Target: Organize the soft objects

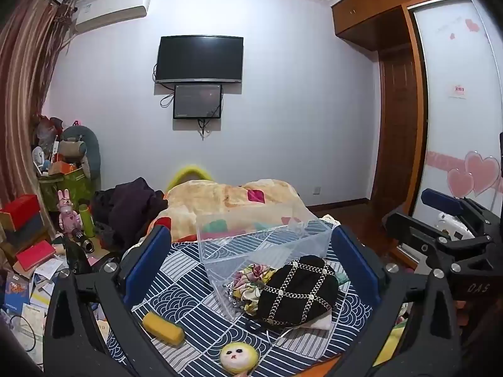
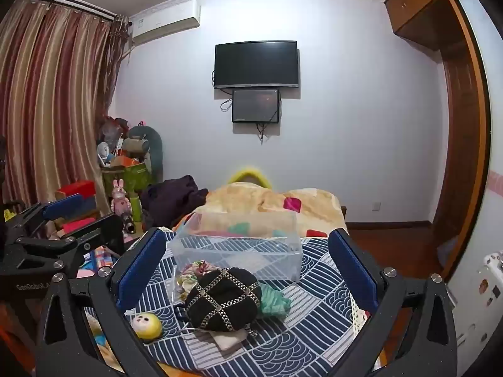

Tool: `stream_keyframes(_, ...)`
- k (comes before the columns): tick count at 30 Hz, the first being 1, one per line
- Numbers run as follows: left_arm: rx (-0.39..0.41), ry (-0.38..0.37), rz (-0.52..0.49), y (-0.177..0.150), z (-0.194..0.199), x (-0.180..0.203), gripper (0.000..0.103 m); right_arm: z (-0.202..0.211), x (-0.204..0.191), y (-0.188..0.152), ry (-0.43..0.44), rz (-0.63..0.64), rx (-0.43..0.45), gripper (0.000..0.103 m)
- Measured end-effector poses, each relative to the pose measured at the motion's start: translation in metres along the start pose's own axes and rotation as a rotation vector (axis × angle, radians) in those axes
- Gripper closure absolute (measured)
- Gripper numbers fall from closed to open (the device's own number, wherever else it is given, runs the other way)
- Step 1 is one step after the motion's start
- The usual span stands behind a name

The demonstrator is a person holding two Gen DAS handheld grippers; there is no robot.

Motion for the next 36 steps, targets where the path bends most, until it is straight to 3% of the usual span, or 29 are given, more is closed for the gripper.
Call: stream_keyframes(36, 0.004, -0.007, -0.029, -0.006, -0.003, 0.008, 0.0, 0.004, 0.002, -0.002, -0.001, -0.016, 0.006, 0.0)
Point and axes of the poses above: each gripper's, at about its wrist camera, not at the fingertips, and z roughly against the way its jaws point, x to its right, y to its top, the point moved 9 cm from there along -z, roughly the way its jaws point, and after that the axes turned 13 degrees about -x, right-handed, at the moved point
